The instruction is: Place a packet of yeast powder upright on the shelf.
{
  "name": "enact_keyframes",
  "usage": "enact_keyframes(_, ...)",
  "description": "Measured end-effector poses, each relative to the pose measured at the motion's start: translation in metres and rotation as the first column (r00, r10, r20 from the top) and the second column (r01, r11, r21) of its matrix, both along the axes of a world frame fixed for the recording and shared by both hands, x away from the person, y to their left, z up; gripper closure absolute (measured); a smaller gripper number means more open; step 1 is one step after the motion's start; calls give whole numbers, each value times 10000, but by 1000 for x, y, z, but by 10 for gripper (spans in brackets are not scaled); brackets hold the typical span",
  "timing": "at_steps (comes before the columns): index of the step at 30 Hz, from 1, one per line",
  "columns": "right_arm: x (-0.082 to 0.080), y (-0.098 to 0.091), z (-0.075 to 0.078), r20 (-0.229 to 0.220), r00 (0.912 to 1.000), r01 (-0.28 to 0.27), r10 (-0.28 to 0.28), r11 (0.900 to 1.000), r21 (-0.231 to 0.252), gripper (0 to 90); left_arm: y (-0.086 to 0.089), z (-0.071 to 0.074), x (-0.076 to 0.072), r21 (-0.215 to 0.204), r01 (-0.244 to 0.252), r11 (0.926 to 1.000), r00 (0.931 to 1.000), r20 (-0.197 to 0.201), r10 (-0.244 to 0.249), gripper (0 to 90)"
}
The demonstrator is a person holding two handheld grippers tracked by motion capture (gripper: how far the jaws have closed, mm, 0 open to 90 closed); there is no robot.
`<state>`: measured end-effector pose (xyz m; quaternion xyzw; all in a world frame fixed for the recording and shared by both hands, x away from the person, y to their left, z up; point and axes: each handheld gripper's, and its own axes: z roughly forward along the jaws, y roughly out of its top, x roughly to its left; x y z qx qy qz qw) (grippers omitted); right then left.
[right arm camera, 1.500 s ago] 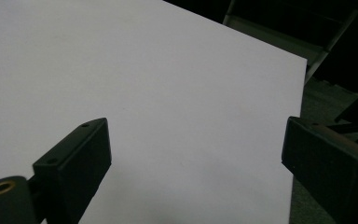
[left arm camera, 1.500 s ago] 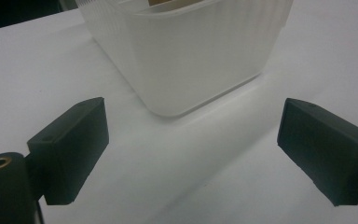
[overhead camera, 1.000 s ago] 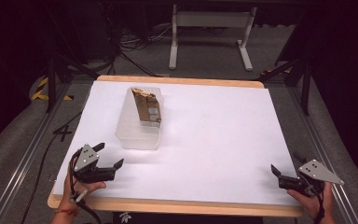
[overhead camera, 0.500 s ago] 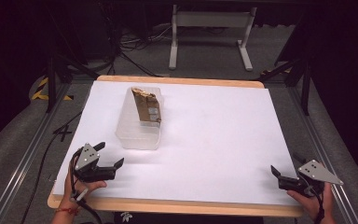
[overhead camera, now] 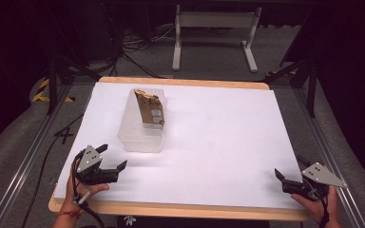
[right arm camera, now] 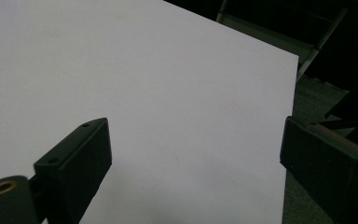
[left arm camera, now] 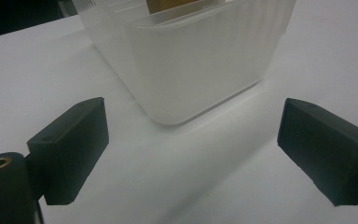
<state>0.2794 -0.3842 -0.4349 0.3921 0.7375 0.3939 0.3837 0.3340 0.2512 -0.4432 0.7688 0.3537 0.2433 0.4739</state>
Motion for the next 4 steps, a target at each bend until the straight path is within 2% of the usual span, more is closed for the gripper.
enact_keyframes(4,0,-1,-2,-70,9999,122,-122,9999,-7,98,0,0,2,-61,34,10000,10000,-71,-34,95)
